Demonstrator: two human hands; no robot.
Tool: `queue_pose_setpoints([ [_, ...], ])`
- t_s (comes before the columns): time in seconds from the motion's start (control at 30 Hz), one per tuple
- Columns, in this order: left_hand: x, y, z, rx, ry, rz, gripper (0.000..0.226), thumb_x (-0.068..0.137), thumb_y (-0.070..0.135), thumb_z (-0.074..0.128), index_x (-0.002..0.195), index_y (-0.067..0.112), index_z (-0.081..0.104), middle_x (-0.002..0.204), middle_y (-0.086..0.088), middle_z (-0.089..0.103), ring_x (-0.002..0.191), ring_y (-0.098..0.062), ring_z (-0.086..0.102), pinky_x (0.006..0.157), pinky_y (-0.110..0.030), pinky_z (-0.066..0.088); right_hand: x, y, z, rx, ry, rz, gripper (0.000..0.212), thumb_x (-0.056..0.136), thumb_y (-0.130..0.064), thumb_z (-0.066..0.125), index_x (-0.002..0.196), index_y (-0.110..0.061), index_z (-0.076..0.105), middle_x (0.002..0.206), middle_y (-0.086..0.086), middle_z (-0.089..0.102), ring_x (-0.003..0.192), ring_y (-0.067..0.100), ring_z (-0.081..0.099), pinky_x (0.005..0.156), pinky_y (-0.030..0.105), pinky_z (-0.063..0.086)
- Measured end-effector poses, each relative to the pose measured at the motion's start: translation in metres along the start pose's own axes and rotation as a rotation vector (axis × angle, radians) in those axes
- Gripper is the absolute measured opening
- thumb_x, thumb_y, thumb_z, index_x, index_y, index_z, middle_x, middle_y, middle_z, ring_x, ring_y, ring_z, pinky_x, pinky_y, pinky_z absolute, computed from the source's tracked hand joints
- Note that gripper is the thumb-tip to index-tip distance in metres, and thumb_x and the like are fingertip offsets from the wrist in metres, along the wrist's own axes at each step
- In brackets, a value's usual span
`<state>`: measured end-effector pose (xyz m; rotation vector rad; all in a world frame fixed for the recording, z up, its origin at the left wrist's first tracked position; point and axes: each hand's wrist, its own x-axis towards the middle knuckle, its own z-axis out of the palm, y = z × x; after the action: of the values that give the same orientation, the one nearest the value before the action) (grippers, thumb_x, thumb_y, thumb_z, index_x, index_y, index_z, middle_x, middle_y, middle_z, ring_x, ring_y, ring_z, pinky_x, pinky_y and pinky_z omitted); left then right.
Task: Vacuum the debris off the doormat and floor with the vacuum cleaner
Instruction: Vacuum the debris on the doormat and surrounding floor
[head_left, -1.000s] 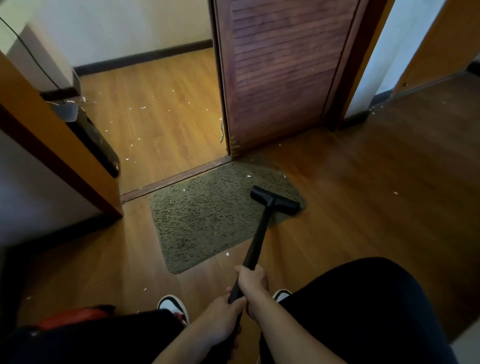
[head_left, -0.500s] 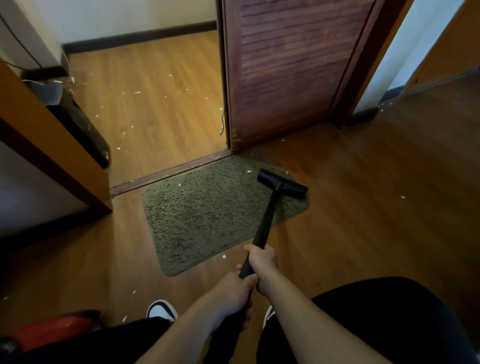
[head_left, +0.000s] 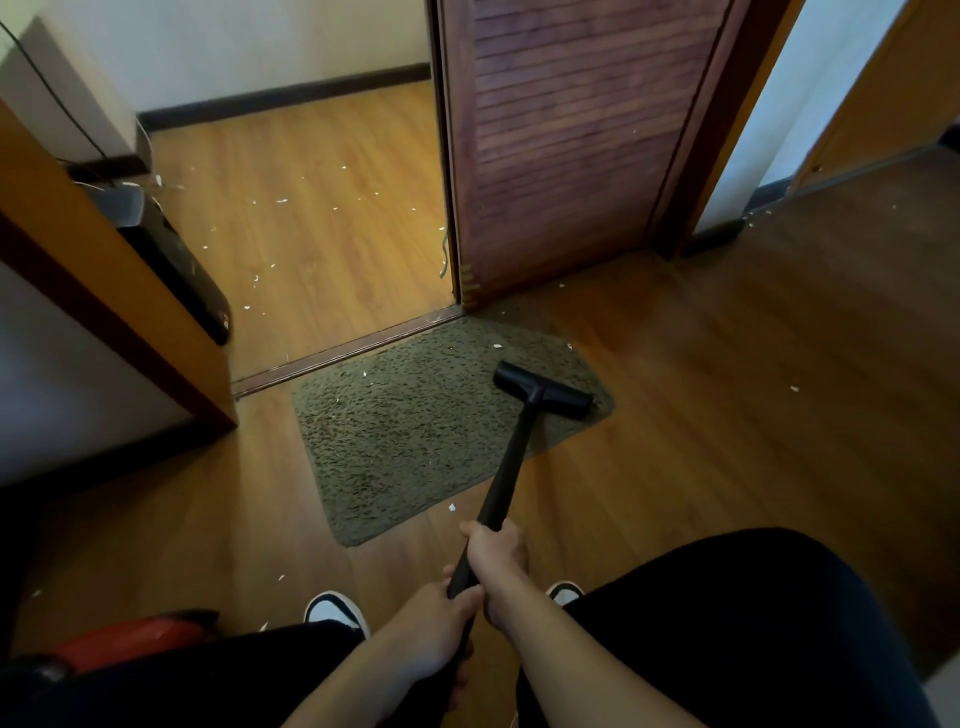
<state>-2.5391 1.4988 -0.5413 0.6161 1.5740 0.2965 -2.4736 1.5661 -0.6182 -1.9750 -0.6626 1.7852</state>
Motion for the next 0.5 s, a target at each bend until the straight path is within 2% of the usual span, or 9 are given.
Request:
queue_pose_setpoints([
  [0.1, 0.006, 0.014, 0.001, -0.013, -0.004, -0.026, 0.014, 0.105, 0.031, 0.041, 0.114, 0.023, 0.037, 0.064, -0.01, 0.05, 0.042, -0.019, 0.05, 0.043, -0.024, 0.044, 0.003, -0.015, -0.009, 0.034, -0.021, 0.001, 0.03, 0.096, -0.022, 0.064, 0.123, -0.014, 0.055, 0.098, 0.014, 0.071, 0.063, 0.026, 0.074, 0.067, 0.041, 0.065],
  [0.2, 0.021, 0.029, 0.001, -0.014, 0.006, -0.033, 0.013, 0.105, 0.032, 0.042, 0.111, 0.026, 0.033, 0.066, -0.01, 0.05, 0.044, -0.019, 0.05, 0.043, -0.024, 0.044, 0.023, -0.028, -0.009, 0.006, 0.0, -0.012, 0.039, 0.091, -0.024, 0.066, 0.128, -0.016, 0.056, 0.103, 0.014, 0.072, 0.084, 0.032, 0.075, 0.078, 0.047, 0.064],
  [0.27, 0.034, 0.039, -0.002, -0.007, 0.034, -0.041, 0.017, 0.104, 0.032, 0.043, 0.115, 0.028, 0.031, 0.066, -0.011, 0.049, 0.043, -0.019, 0.05, 0.041, -0.023, 0.044, 0.04, -0.037, -0.005, 0.012, 0.01, -0.016, 0.036, 0.088, -0.025, 0.067, 0.122, -0.017, 0.058, 0.102, 0.013, 0.071, 0.086, 0.034, 0.075, 0.079, 0.05, 0.064],
  [0.33, 0.05, 0.049, -0.007, -0.004, 0.045, -0.028, 0.023, 0.104, 0.032, 0.044, 0.124, 0.023, 0.037, 0.065, -0.011, 0.05, 0.041, -0.02, 0.05, 0.041, -0.024, 0.044, 0.057, -0.048, -0.002, -0.001, 0.026, -0.028, 0.037, 0.082, -0.028, 0.068, 0.117, -0.017, 0.06, 0.101, 0.012, 0.071, 0.087, 0.035, 0.074, 0.08, 0.052, 0.063],
  [0.4, 0.063, 0.064, -0.011, -0.006, 0.037, -0.019, 0.025, 0.104, 0.032, 0.043, 0.128, 0.028, 0.038, 0.065, -0.012, 0.051, 0.04, -0.019, 0.05, 0.041, -0.024, 0.044, 0.07, -0.063, -0.001, 0.006, 0.04, -0.036, 0.043, 0.082, -0.03, 0.069, 0.121, -0.016, 0.06, 0.103, 0.012, 0.07, 0.088, 0.035, 0.074, 0.08, 0.05, 0.063],
  [0.43, 0.068, 0.071, -0.012, -0.012, 0.036, -0.02, 0.022, 0.104, 0.033, 0.043, 0.125, 0.03, 0.036, 0.066, -0.012, 0.051, 0.04, -0.019, 0.05, 0.041, -0.024, 0.044, 0.072, -0.072, -0.003, 0.005, 0.037, -0.035, 0.042, 0.086, -0.029, 0.069, 0.125, -0.015, 0.059, 0.105, 0.012, 0.07, 0.083, 0.033, 0.075, 0.076, 0.046, 0.064],
  [0.5, 0.079, 0.083, -0.013, -0.021, 0.035, -0.034, 0.023, 0.104, 0.034, 0.043, 0.125, 0.025, 0.039, 0.067, -0.011, 0.05, 0.039, -0.018, 0.049, 0.04, -0.023, 0.043, 0.079, -0.086, -0.01, 0.015, 0.032, -0.031, 0.035, 0.095, -0.023, 0.066, 0.125, -0.011, 0.055, 0.107, 0.015, 0.07, 0.055, 0.022, 0.073, 0.051, 0.027, 0.059],
])
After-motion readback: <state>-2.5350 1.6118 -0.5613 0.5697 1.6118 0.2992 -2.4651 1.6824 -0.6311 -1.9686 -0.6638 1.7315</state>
